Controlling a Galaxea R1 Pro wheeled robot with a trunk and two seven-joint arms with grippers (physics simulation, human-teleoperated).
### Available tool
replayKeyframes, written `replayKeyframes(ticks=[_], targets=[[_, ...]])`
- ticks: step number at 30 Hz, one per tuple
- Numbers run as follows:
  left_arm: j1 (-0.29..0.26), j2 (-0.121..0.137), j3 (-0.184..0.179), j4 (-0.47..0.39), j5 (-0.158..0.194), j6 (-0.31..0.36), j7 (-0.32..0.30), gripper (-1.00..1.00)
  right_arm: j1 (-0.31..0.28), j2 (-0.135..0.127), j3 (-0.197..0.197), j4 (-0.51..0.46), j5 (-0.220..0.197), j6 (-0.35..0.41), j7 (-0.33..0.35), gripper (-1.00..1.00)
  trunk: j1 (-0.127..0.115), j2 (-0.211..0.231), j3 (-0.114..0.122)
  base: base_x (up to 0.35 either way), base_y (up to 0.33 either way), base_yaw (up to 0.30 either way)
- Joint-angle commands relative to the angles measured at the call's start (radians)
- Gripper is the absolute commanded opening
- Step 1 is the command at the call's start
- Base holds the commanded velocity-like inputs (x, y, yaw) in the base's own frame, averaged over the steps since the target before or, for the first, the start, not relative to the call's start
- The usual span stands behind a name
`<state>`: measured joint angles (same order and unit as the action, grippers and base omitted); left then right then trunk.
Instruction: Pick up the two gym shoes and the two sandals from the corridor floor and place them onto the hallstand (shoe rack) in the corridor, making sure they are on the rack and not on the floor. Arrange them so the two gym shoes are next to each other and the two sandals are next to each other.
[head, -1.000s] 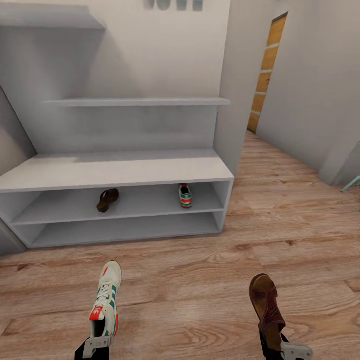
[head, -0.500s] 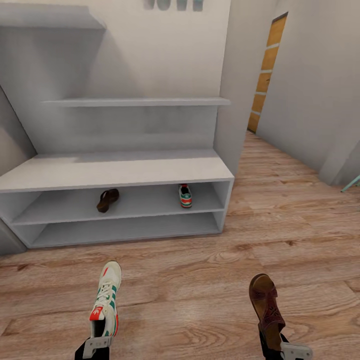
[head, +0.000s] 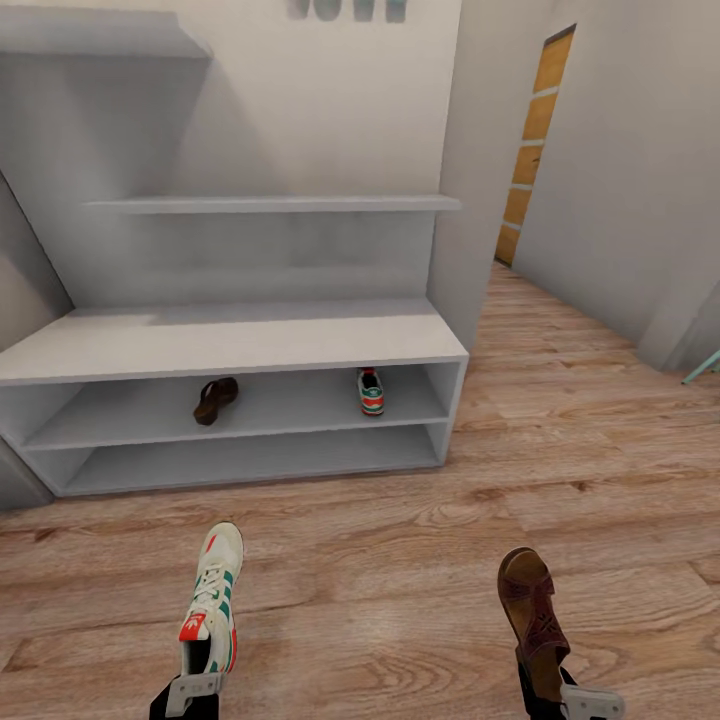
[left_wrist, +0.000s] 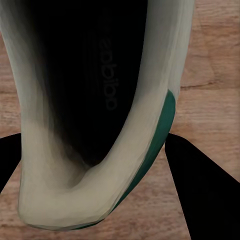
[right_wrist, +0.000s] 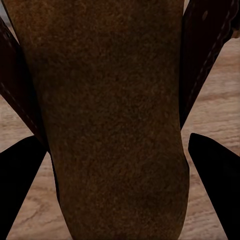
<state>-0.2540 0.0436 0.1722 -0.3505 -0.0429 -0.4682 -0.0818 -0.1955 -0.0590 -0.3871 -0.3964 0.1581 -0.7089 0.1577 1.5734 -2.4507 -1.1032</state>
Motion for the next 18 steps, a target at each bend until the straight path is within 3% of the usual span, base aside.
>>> replayKeyframes(ticks=[1,11,18], targets=[[-0.001,-0.001,0.009,0.001,-0.004,-0.003,-0.01,-1.0,-0.001,0.001,-0.009,0.001,0.009,-0.003,0.005,-1.0,0.0,0.0,-0.001,0.0,0.0,0.0],[-0.017,-0.005,0.008,-0.006,-0.006,0.033,-0.013,-1.0,-0.001,-0.017,-0.011,-0.006,0.009,0.001,0.007,-1.0,0.0,0.0,-0.001,0.0,0.0,0.0],[-0.074,-0.009,0.006,-0.063,-0.006,0.187,-0.016,-1.0,-0.001,-0.071,-0.015,-0.01,0.007,0.003,0.005,-1.0,0.0,0.0,-0.001,0.0,0.0,0.0]])
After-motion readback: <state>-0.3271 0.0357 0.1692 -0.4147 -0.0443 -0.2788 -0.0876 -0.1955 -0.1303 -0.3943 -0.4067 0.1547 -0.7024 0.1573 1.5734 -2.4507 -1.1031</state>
